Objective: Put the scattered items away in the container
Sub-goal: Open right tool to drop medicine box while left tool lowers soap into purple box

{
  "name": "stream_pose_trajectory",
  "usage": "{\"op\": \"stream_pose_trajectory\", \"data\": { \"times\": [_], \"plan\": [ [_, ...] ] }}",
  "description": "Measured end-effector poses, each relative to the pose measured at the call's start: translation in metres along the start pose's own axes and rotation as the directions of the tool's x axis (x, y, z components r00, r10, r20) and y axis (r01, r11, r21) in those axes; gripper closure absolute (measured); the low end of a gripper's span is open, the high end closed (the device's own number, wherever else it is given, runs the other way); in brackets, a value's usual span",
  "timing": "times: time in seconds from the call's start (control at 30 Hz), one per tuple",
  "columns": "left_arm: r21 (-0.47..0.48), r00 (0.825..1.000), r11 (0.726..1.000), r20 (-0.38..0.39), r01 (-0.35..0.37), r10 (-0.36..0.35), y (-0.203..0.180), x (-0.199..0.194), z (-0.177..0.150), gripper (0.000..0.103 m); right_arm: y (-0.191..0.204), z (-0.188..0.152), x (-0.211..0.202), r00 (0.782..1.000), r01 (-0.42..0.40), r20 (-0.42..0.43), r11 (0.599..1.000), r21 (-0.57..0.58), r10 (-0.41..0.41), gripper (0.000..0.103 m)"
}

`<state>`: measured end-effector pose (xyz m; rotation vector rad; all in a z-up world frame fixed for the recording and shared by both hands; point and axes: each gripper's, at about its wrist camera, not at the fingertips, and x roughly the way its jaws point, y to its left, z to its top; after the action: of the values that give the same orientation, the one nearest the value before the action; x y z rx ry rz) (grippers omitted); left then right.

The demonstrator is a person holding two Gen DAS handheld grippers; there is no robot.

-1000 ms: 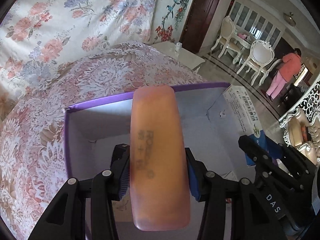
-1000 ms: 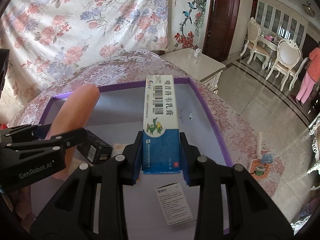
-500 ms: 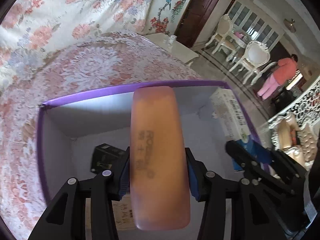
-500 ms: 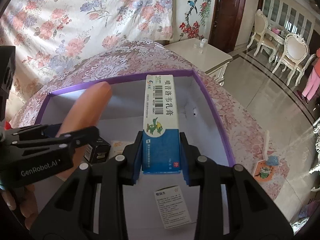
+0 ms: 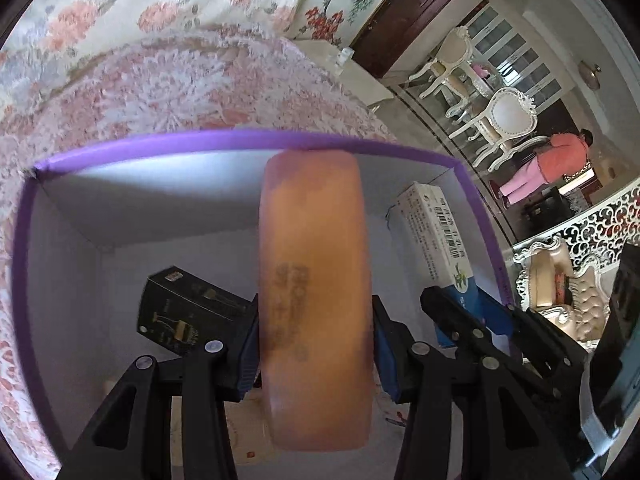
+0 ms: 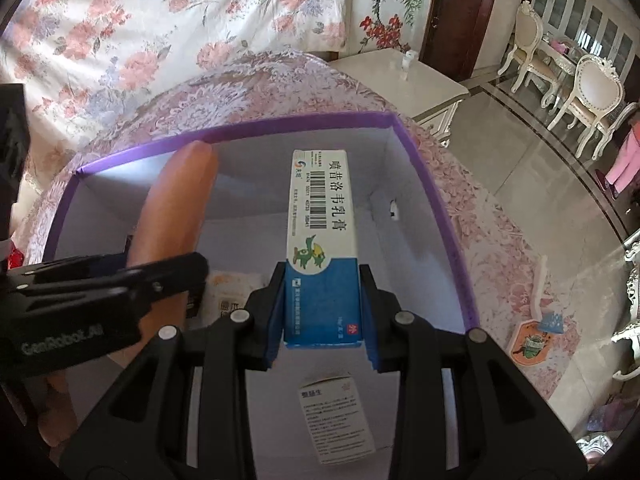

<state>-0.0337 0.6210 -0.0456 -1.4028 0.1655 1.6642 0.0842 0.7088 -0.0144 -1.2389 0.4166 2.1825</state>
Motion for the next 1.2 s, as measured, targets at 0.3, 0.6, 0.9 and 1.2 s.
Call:
{"op": "stream_pose_trajectory", "data": {
  "times": [0.3, 0.6, 0.9, 1.2],
  "plan": [
    [-0.013, 1.0, 1.0, -0.016, 0.022, -0.023, 0.003, 0.01, -0.001, 0.055, -0.002, 0.003, 0.008, 0.999, 0.019, -0.041, 1.0, 0.001, -0.019, 0.067],
    [-0.017, 1.0, 1.0, -0.011, 0.018, -0.018, 0.003, 0.01, -0.004, 0.055, -0.007, 0.001, 0.015, 0.999, 0.018, -0.052, 0.999, 0.039, -0.016, 0.066],
    [-0.018, 1.0, 1.0, -0.022, 0.021, -0.021, 0.003, 0.013, -0.003, 0.055, -0.005, 0.0, 0.014, 0.998, 0.037, -0.044, 0.999, 0.03, -0.036, 0.066],
    [-0.019, 1.0, 1.0, -0.016, 0.019, -0.02, 0.002, 0.012, -0.001, 0.049, -0.005, 0.001, 0.014, 0.998, 0.053, -0.039, 0.998, 0.037, -0.051, 0.066]
  ]
}}
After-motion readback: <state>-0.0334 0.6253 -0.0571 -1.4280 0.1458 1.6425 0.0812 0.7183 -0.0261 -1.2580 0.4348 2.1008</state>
